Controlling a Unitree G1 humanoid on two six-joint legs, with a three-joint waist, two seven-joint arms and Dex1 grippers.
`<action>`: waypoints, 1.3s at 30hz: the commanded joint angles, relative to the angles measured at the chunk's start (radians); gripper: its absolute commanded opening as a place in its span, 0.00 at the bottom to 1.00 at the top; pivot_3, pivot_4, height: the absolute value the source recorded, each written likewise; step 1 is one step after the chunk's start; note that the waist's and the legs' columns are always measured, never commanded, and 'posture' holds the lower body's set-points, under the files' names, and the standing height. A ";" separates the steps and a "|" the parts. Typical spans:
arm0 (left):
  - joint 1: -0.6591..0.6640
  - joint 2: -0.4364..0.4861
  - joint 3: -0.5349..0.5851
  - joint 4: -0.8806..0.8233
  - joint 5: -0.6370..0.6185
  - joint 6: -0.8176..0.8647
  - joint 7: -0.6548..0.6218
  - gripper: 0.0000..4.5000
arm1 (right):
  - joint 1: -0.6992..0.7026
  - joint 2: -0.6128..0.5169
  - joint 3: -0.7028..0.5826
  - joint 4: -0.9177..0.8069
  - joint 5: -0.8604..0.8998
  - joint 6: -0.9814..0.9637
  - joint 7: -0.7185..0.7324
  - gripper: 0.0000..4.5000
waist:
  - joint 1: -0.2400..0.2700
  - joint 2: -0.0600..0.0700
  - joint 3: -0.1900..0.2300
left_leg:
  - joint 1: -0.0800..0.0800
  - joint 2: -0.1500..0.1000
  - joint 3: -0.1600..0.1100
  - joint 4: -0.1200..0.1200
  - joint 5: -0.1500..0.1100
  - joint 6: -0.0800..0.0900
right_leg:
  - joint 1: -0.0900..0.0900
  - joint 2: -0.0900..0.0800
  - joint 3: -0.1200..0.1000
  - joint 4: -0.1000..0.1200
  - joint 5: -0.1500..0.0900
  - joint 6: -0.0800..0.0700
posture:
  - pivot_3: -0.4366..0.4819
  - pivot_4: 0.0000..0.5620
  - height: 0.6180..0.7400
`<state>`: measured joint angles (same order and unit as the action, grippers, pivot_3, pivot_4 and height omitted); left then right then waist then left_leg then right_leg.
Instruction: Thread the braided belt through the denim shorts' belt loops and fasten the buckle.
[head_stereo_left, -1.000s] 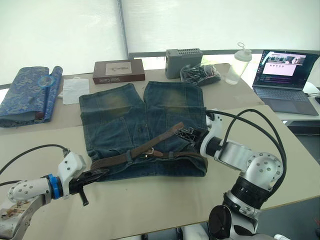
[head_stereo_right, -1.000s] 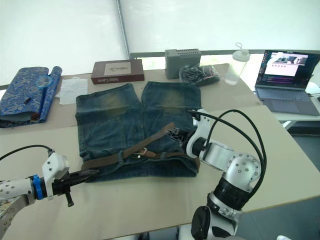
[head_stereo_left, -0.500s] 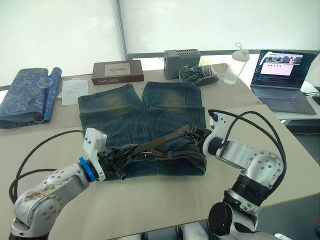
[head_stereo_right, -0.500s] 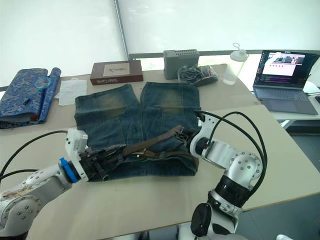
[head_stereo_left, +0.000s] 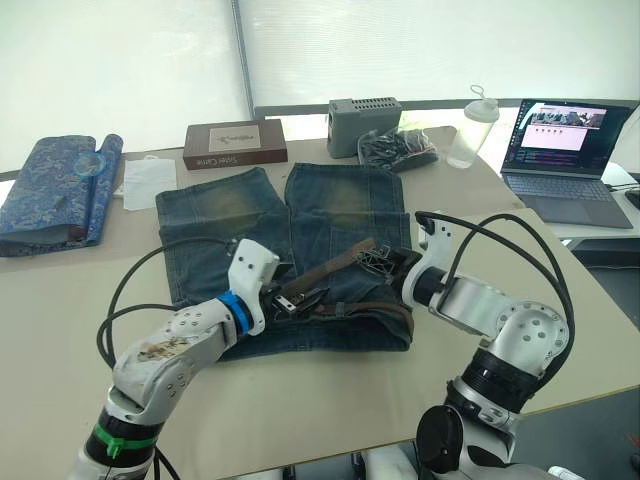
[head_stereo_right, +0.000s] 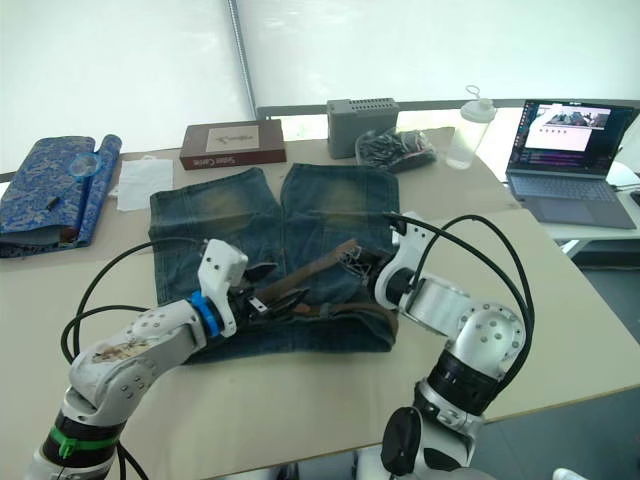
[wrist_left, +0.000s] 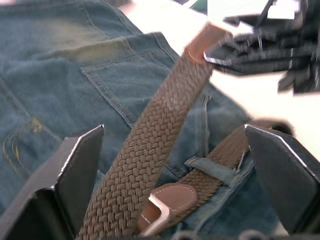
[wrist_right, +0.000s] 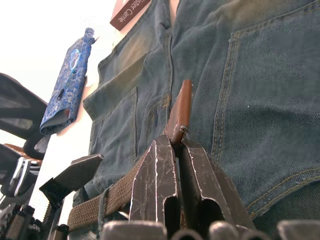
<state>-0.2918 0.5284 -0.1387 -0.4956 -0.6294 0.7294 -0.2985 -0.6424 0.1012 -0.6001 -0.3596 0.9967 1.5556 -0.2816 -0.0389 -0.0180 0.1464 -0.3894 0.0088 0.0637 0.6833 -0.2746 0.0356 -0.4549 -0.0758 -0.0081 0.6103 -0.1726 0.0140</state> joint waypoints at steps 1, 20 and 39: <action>-0.073 0.050 -0.096 0.025 0.222 -0.149 -0.056 0.99 | 0.001 0.171 -0.023 -0.031 0.076 -0.055 -0.083 0.00 | 0.000 0.000 0.000 | 0.000 0.000 0.000 0.000 0.000 0.000 | 0.000 0.000 0.000 0.000 0.000 0.000 | 0.48 0.27 1.00; -0.157 -0.073 -0.214 0.224 0.725 -0.480 -0.072 0.99 | 0.062 0.011 0.231 0.097 0.420 -0.239 -0.254 0.00 | -0.001 -0.001 0.000 | -0.002 0.003 0.000 0.000 0.000 0.001 | -0.001 0.000 -0.001 -0.001 0.000 0.001 | 0.48 0.27 1.00; -0.043 -0.046 -0.151 0.142 0.870 -0.497 -0.091 0.80 | 0.115 -0.134 0.371 0.105 0.598 -0.481 -0.335 0.00 | 0.001 -0.002 0.001 | -0.003 0.003 0.000 0.000 0.000 0.001 | -0.001 -0.001 -0.001 -0.001 0.000 0.002 | 0.48 0.27 1.00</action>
<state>-0.3344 0.4775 -0.3167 -0.3001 0.2144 0.2578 -0.4026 -0.5295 -0.0251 -0.2429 -0.2229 1.5564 1.1097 -0.6144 -0.0379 -0.0198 0.1474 -0.3921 0.0123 0.0639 0.6836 -0.2750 0.0368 -0.4558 -0.0762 -0.0086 0.6094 -0.1723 0.0158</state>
